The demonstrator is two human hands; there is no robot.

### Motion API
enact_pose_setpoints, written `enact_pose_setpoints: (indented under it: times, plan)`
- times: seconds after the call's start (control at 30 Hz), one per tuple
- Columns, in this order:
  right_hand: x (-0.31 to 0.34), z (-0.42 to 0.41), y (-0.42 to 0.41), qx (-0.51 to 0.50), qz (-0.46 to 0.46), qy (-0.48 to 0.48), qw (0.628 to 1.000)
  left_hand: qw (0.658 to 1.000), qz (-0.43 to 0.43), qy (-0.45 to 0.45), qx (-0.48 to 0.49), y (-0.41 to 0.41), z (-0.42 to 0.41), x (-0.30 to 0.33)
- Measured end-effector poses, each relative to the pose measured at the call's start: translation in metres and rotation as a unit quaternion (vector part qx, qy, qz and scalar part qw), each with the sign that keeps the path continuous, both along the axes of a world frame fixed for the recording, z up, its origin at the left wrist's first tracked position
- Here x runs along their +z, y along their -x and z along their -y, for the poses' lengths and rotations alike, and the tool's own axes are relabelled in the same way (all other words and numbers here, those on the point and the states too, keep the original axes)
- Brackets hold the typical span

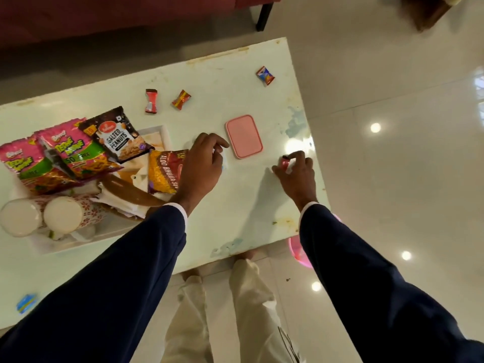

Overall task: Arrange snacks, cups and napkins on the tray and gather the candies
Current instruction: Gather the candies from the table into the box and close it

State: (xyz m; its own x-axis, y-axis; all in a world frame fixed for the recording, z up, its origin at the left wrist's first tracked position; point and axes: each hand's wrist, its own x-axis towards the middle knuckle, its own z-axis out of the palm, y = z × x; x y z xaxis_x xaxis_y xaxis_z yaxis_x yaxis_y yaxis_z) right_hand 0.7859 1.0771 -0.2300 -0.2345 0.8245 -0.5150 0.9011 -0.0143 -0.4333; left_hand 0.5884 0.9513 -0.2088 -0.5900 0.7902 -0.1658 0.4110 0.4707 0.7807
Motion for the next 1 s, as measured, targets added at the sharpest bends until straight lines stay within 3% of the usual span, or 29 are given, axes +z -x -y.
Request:
enact_pose_setpoints:
  times: [0.17,0.27,0.4,0.47,0.57,0.73,0.87,1.0]
  plan:
    - [-0.015,-0.021,0.007,0.018,-0.031,0.003,0.999,0.999,-0.03,0.014,-0.007,0.031,-0.029,0.003]
    - [-0.009,-0.05,0.021,-0.089,-0.172,0.097,0.976,0.997,-0.063,0.045,-0.009,0.067,-0.047,0.002]
    - [0.003,-0.09,0.069,-0.076,-0.255,0.156,0.951,0.983,-0.126,0.133,0.028,0.111,-0.066,-0.008]
    - [0.004,-0.1,0.093,-0.058,-0.269,0.169,0.946,0.972,-0.148,0.176,0.047,0.124,-0.07,-0.015]
    - [-0.001,-0.112,0.121,-0.061,-0.265,0.176,0.946,0.952,-0.176,0.249,0.001,0.134,-0.069,-0.024]
    - [-0.013,-0.124,0.137,-0.128,-0.248,0.217,0.935,0.941,-0.231,0.235,-0.078,0.133,-0.065,-0.034]
    - [-0.015,-0.129,0.136,-0.063,-0.218,0.126,0.966,0.942,-0.239,0.209,-0.11,0.131,-0.063,-0.038]
    - [-0.019,-0.14,0.142,0.058,-0.16,-0.043,0.984,0.978,-0.163,0.123,0.034,0.144,-0.052,-0.031]
